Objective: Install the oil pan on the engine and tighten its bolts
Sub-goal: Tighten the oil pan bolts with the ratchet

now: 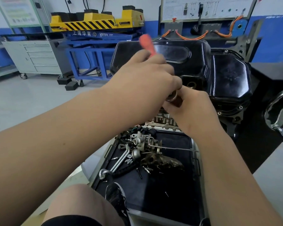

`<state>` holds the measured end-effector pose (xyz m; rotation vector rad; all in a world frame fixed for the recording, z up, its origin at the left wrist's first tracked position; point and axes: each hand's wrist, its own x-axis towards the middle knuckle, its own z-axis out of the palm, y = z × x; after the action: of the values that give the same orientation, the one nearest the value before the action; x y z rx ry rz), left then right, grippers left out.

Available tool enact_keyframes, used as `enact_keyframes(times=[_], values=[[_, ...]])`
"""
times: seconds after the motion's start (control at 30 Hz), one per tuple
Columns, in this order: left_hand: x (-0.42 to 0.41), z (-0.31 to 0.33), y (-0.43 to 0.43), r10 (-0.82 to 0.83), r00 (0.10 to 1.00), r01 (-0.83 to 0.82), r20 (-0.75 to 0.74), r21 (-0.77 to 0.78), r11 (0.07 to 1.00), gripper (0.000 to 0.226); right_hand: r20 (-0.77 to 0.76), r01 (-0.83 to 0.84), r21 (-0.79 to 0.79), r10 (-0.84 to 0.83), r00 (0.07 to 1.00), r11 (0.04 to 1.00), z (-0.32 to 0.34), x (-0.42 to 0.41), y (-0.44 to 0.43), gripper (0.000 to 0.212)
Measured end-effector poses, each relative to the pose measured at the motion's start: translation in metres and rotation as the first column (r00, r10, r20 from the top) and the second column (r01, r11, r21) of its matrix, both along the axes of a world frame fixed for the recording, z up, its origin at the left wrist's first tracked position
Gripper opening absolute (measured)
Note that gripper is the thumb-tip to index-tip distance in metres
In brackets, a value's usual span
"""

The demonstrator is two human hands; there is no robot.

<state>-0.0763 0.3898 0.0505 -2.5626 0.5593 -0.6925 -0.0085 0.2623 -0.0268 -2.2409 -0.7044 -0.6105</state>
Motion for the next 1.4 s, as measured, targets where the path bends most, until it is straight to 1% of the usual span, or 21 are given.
enact_keyframes(times=[0.03,0.1,0.2,0.3,0.37,0.4,0.47,0.53,0.67,0.77,0.8,0.87,0.93,1.0,1.07,1.1,1.13,1.17,1.23,1.3,1.4], values=[[0.000,0.000,0.000,-0.002,1.000,0.002,-0.003,0.018,1.000,0.036,0.000,-0.003,-0.007,0.003,1.000,1.000,0.000,0.000,0.000,0.018],[0.000,0.000,-0.002,-0.011,1.000,0.012,-0.009,0.038,0.999,0.033,-0.010,-0.024,-0.013,0.024,1.000,1.000,0.001,0.000,-0.004,0.025],[0.000,0.002,-0.003,0.054,0.997,-0.056,-0.051,-0.025,0.998,0.028,0.000,-0.026,-0.026,0.027,1.000,0.999,0.001,0.002,-0.010,0.020],[-0.003,-0.002,-0.008,0.135,0.989,-0.138,-0.060,-0.055,0.989,0.050,0.035,0.029,-0.079,-0.026,0.999,0.996,0.000,0.002,-0.010,0.028],[-0.005,-0.006,-0.012,0.147,0.987,-0.154,-0.058,-0.144,0.978,0.056,0.051,0.065,-0.107,-0.060,0.997,0.992,0.000,0.002,-0.008,0.033],[-0.004,-0.006,-0.013,0.145,0.988,-0.151,-0.047,-0.166,0.975,0.054,0.053,0.079,-0.093,-0.074,0.996,0.993,0.000,0.002,-0.008,0.029],[-0.002,-0.004,-0.015,0.100,0.995,-0.102,-0.020,-0.163,0.981,0.034,0.050,0.098,-0.034,-0.097,0.994,0.995,0.002,0.002,-0.008,0.015],[0.001,-0.002,-0.012,0.050,0.999,-0.050,-0.006,-0.136,0.989,0.011,0.029,0.075,0.004,-0.075,0.997,0.997,0.001,0.002,-0.007,0.017],[0.004,-0.003,-0.008,0.040,0.999,-0.039,0.020,-0.052,0.998,0.023,-0.010,-0.029,-0.010,0.029,1.000,1.000,0.001,0.002,-0.008,0.015],[0.000,-0.004,-0.008,0.074,0.997,-0.074,-0.008,-0.103,0.992,0.020,0.001,-0.033,-0.029,0.033,0.999,0.999,0.003,0.001,-0.012,0.024],[-0.001,-0.005,-0.008,0.095,0.995,-0.097,-0.020,-0.112,0.989,0.025,0.009,-0.025,-0.029,0.025,1.000,0.999,0.004,0.000,-0.012,0.025],[-0.003,-0.008,-0.009,0.156,0.987,-0.160,-0.047,-0.111,0.981,0.044,0.024,-0.005,-0.051,0.006,1.000,0.999,0.004,0.000,-0.011,0.025],[-0.004,-0.010,-0.013,0.189,0.979,-0.198,-0.074,-0.160,0.967,0.053,0.039,0.025,-0.104,-0.021,0.999,0.994,0.002,-0.001,-0.009,0.026],[-0.004,-0.011,-0.014,0.193,0.977,-0.207,-0.087,-0.189,0.960,0.048,0.062,0.067,-0.128,-0.059,0.996,0.989,0.001,-0.001,-0.007,0.025],[-0.003,-0.009,-0.014,0.131,0.987,-0.147,-0.095,-0.185,0.972,0.022,0.054,0.103,-0.088,-0.098,0.994,0.991,0.001,-0.001,-0.005,0.011],[-0.003,-0.007,-0.012,0.094,0.991,-0.108,-0.091,-0.162,0.981,0.007,0.056,0.110,-0.069,-0.106,0.993,0.992,0.001,-0.002,-0.003,0.012],[-0.003,-0.007,-0.010,0.065,0.996,-0.074,-0.067,-0.133,0.988,0.012,0.062,0.103,-0.061,-0.099,0.993,0.993,0.001,-0.002,-0.002,0.016],[-0.003,-0.006,-0.008,0.051,0.997,-0.055,-0.052,-0.095,0.994,0.025,0.057,0.089,-0.060,-0.085,0.995,0.994,0.001,-0.002,-0.001,0.018],[-0.002,-0.005,-0.006,0.030,0.999,-0.030,-0.017,-0.039,0.999,0.040,0.010,0.042,-0.064,-0.041,0.999,0.997,0.001,-0.001,-0.001,0.016],[-0.004,-0.006,-0.007,0.029,1.000,-0.029,-0.003,-0.018,0.999,0.037,-0.027,0.003,-0.072,-0.004,1.000,0.997,0.003,0.000,-0.003,0.016],[-0.005,-0.012,-0.007,0.053,0.998,-0.055,-0.024,-0.103,0.993,0.020,-0.016,0.006,-0.060,-0.007,1.000,0.998,0.004,-0.001,-0.006,0.018]])
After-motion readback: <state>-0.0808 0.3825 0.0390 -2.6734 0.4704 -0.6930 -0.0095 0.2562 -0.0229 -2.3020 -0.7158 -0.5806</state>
